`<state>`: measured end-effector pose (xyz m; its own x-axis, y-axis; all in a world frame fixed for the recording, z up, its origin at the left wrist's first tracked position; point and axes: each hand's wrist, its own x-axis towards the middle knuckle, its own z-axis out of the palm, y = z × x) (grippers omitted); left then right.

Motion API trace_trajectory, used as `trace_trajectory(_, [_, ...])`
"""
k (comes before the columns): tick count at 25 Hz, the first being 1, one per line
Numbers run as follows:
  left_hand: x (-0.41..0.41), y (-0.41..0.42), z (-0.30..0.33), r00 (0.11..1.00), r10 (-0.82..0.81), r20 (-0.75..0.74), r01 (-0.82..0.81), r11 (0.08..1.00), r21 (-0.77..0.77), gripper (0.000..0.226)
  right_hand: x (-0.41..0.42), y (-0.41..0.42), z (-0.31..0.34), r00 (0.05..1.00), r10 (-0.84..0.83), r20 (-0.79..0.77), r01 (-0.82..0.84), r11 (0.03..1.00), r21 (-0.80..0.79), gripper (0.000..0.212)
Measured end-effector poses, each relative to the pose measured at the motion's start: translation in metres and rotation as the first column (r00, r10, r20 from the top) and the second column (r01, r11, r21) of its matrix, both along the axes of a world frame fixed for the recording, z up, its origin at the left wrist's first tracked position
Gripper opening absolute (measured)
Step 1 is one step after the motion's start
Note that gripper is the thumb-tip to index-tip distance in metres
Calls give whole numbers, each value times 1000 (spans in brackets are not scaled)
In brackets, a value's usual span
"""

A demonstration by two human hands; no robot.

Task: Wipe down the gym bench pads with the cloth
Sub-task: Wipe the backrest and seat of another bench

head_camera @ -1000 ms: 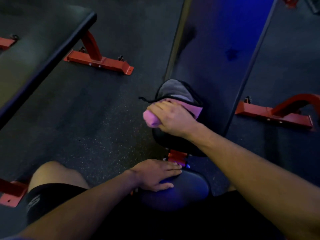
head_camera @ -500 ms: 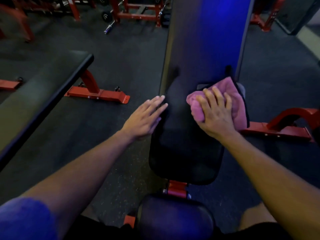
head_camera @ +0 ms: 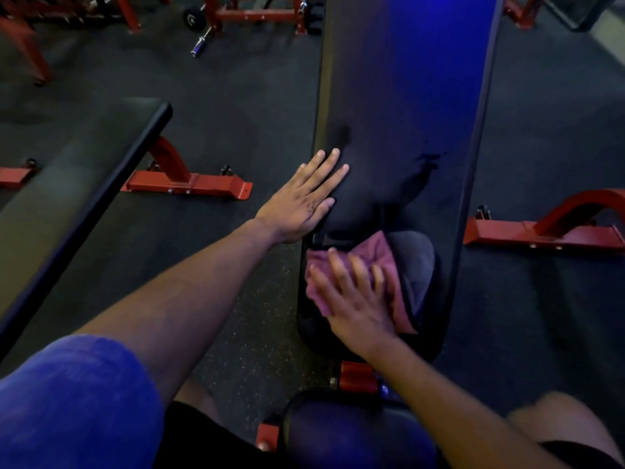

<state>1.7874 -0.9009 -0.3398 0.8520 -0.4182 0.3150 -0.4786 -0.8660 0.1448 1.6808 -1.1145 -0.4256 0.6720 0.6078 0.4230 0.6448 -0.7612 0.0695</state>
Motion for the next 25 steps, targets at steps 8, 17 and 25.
trace_trajectory(8, [-8, -9, -4, 998, 64, -10, -65, 998, -19, 61, 51, -79, 36, 995, -66, 77, 64, 997, 38, 57])
trace_trajectory(17, [-8, -8, -7, 997, 79, -1, -79, 997, 4, 60, -10, -52, -31, 917, 389, -91, -399, 897, -189, 61])
trace_trajectory(25, [-10, -10, -11, 993, 117, -9, -116, 993, 20, 61, 38, -16, 30, 995, 91, -33, -91, 996, -2, 64])
